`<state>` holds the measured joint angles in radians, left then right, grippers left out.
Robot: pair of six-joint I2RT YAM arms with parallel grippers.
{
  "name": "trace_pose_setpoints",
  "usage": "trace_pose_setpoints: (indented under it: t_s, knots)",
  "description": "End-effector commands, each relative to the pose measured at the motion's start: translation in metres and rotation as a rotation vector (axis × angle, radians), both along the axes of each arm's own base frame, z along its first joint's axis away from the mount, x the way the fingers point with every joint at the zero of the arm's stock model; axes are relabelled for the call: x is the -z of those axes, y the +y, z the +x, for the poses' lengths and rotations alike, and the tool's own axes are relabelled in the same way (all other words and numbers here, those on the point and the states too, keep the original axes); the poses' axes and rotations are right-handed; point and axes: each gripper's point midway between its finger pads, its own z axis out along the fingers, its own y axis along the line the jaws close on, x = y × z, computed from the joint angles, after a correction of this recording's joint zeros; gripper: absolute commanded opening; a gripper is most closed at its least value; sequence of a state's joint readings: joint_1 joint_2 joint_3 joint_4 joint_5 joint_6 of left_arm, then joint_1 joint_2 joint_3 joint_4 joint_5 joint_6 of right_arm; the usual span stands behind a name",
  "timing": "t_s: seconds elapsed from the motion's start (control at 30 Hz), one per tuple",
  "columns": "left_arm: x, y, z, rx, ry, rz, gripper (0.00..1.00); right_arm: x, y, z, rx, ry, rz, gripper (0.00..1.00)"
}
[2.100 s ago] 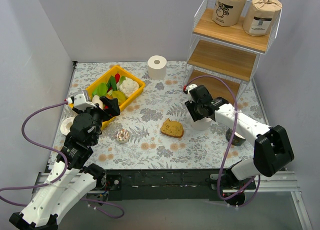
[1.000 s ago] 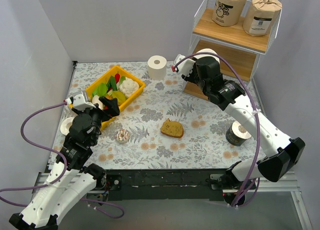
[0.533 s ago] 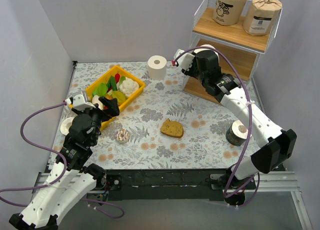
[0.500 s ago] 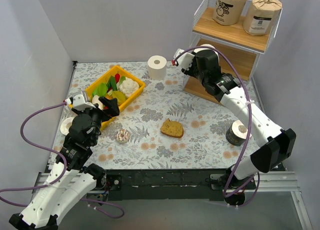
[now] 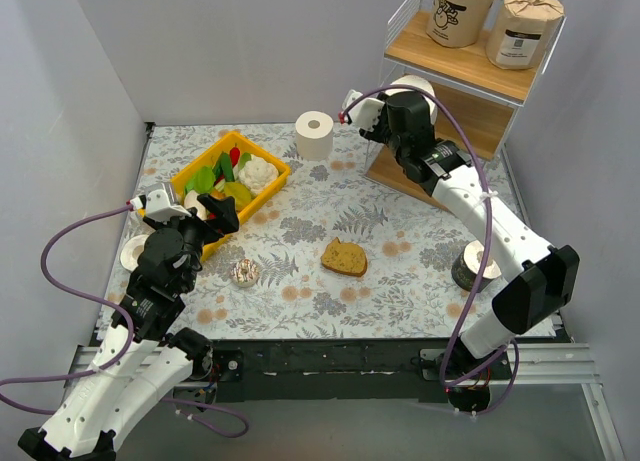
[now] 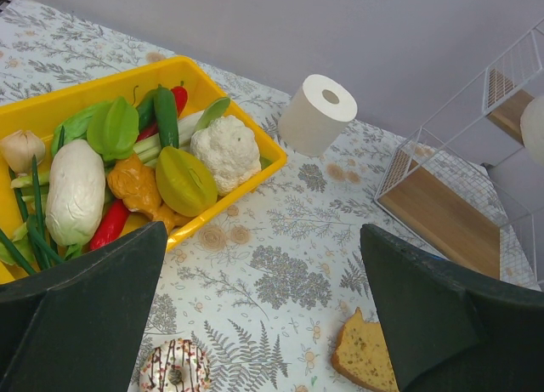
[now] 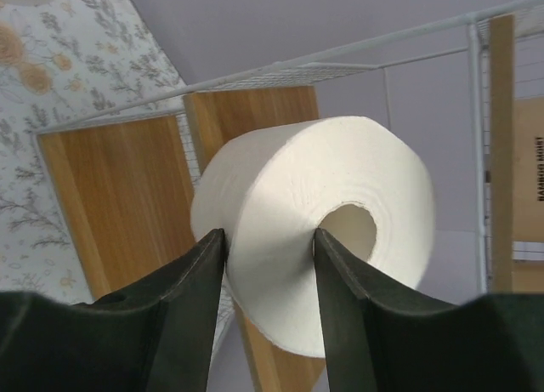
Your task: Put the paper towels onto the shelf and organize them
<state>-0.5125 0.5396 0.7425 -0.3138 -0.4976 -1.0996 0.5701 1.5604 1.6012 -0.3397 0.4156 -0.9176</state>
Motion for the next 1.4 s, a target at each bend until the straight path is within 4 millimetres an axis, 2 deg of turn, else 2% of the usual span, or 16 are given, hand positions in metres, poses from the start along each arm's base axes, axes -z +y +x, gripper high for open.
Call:
trace_pose_setpoints:
  t_s: [0.0, 0.17, 0.3, 0.37, 0.43, 0.5, 0.63, 0.83, 0.97, 1.17, 1.2, 1.37]
  knots:
    - [0.003, 0.003, 0.000, -0.011, 0.003, 0.015, 0.98, -0.077, -0.035, 0.020, 0.138, -0.263, -0.015, 0.53]
    - [0.003, 0.004, 0.000, -0.014, 0.003, 0.015, 0.98, -0.081, -0.043, 0.025, 0.170, -0.289, -0.031, 0.61]
    - [0.003, 0.004, 0.000, -0.016, 0.003, 0.013, 0.98, -0.078, -0.048, 0.028, 0.186, -0.285, -0.039, 0.61]
    - [0.003, 0.004, 0.000, -0.016, 0.003, 0.013, 0.98, -0.076, -0.049, 0.026, 0.177, -0.271, -0.047, 0.59]
    - [0.003, 0.003, 0.000, -0.014, 0.003, 0.013, 0.98, -0.070, -0.035, 0.021, 0.112, -0.234, -0.036, 0.56]
    - [0.003, 0.003, 0.000, -0.013, 0.005, 0.015, 0.98, -0.073, -0.026, 0.013, 0.070, -0.232, 0.001, 0.53]
    - [0.003, 0.002, 0.001, -0.010, 0.005, 0.014, 0.98, -0.065, -0.015, 0.007, 0.016, -0.240, 0.032, 0.39]
    - [0.004, 0.002, 0.001, -0.010, 0.009, 0.017, 0.98, -0.024, -0.018, 0.025, 0.049, -0.183, -0.054, 0.36]
    - [0.005, 0.003, 0.002, -0.017, 0.010, 0.019, 0.98, -0.022, -0.026, 0.038, 0.093, -0.194, -0.058, 0.36]
    - [0.005, 0.004, 0.001, -0.020, 0.008, 0.020, 0.98, -0.012, -0.051, 0.055, 0.181, -0.192, -0.064, 0.35]
    - [0.005, 0.004, 0.002, -0.022, 0.008, 0.018, 0.98, -0.017, -0.056, 0.058, 0.197, -0.217, -0.050, 0.35]
    - [0.006, 0.003, 0.002, -0.019, 0.014, 0.021, 0.98, -0.015, -0.059, 0.065, 0.208, -0.224, -0.023, 0.35]
